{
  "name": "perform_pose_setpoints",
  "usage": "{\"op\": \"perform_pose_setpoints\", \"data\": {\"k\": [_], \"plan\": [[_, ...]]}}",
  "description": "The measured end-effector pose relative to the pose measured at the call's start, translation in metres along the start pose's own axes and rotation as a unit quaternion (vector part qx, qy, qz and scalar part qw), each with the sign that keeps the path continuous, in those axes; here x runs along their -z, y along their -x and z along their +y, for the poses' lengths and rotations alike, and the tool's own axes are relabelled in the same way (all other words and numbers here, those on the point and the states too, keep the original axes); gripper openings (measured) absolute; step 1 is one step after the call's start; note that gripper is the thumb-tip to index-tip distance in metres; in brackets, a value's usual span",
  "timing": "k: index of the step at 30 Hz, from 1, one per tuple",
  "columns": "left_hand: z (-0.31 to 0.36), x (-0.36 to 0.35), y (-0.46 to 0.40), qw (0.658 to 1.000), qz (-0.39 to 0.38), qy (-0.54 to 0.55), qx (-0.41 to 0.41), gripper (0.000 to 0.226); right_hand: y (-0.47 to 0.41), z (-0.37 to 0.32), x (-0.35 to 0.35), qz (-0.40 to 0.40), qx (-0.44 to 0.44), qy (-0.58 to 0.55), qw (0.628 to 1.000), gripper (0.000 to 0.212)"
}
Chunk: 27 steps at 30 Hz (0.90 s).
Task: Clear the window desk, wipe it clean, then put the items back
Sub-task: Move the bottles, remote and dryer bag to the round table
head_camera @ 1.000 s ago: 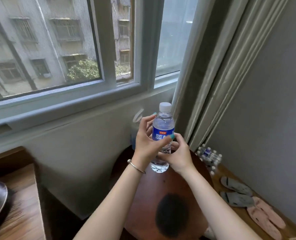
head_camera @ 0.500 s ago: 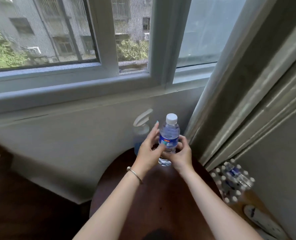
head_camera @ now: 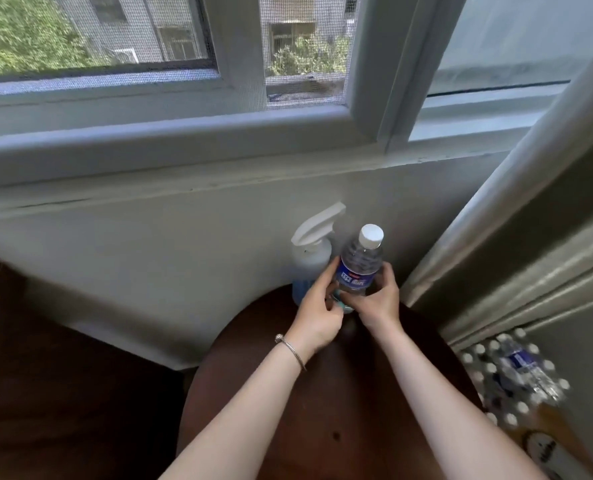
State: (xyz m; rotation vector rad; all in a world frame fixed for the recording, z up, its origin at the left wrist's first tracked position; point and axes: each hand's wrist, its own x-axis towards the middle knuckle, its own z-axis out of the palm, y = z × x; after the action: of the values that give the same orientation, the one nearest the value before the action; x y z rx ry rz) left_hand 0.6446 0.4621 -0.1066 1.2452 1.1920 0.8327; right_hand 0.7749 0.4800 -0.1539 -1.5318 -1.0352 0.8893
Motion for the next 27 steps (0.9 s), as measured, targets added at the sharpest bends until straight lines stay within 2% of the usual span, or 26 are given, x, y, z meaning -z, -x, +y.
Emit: {"op": "perform_pose_setpoints", "data": {"k": [10,18,27], "plan": [[-0.010,-0.013,0.008,1.000,0.013,0.017,-0.011,0.092,-0.004,0.013,-0.002,-0.030,-0.009,0.008,0.999,0.075],[-0.009,-0.014,0.018,0.998,0.011,0.063,0.018,0.089,-0.001,0.017,-0.003,-0.041,-0.013,0.016,0.999,0.074],[0.015,0.002,0.045,0.998,0.002,0.055,0.016,0.084,0.023,-0.003,0.018,-0.025,0.008,0.017,0.999,0.094]]}}
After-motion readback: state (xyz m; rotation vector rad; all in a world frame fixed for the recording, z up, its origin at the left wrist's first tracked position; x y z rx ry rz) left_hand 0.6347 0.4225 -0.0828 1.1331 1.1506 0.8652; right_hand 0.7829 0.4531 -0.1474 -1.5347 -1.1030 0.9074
